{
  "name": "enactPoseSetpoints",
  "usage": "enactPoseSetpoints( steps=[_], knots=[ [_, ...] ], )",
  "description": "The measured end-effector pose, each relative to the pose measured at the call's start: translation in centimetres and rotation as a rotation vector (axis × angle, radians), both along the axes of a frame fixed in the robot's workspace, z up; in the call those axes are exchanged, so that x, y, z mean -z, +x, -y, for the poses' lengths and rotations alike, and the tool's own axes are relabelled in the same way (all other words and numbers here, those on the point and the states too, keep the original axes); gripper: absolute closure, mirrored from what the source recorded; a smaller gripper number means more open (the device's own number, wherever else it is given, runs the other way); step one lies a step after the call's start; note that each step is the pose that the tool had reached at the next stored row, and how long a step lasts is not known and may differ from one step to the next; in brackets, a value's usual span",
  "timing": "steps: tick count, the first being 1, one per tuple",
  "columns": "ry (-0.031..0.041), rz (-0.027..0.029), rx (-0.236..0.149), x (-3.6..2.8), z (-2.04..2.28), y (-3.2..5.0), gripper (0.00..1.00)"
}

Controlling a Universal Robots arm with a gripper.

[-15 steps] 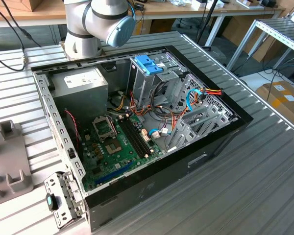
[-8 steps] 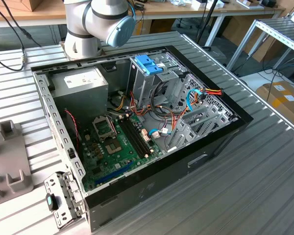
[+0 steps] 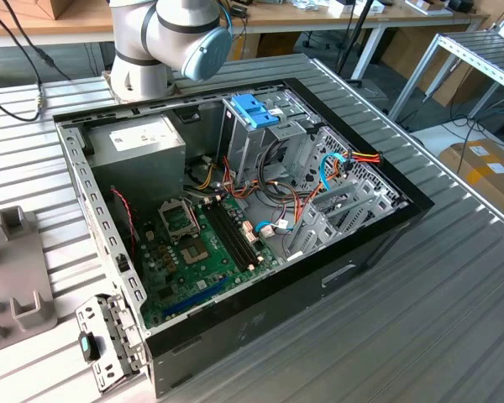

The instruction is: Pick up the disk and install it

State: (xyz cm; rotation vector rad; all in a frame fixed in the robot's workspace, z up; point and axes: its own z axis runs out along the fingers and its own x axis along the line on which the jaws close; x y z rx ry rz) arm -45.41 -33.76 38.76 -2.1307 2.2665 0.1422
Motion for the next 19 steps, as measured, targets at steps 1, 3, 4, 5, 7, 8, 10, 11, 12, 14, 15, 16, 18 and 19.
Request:
enactPoseSetpoints(
  steps=[1, 3, 4, 5, 7, 8, 10, 11, 12, 14, 15, 16, 18, 19],
  knots=[
    [0.0, 0.0, 0.0, -0.04, 0.0, 0.0, 0.63],
    [0.0, 0.0001, 0.0, -0.13, 0.0, 0.0, 0.63],
    [0.0, 0.0001, 0.0, -0.18, 0.0, 0.0, 0.63],
    [0.0, 0.0, 0.0, -0.24, 0.0, 0.0, 0.63],
    [0.0, 0.0, 0.0, -0.36, 0.0, 0.0, 0.63],
    [0.0001, 0.0001, 0.0, -0.41, 0.0, 0.0, 0.63],
    [0.0002, 0.0, 0.0, -0.49, 0.0, 0.0, 0.63],
    [0.0002, 0.0, 0.0, -0.52, 0.0, 0.0, 0.63],
    [0.0003, 0.0001, 0.0, -0.57, 0.0, 0.0, 0.63],
    [0.0004, 0.0001, 0.0, -0.65, 0.0, 0.0, 0.63],
    [0.0005, 0.0001, 0.0, -0.73, 0.0, 0.0, 0.63],
    [0.0005, 0.0001, 0.0, -0.77, 0.0, 0.0, 0.63],
    [0.0006, 0.0, 0.0, -0.86, 0.0, 0.0, 0.63],
    [0.0006, 0.0, 0.0, -0.89, 0.0, 0.0, 0.63]
  ],
)
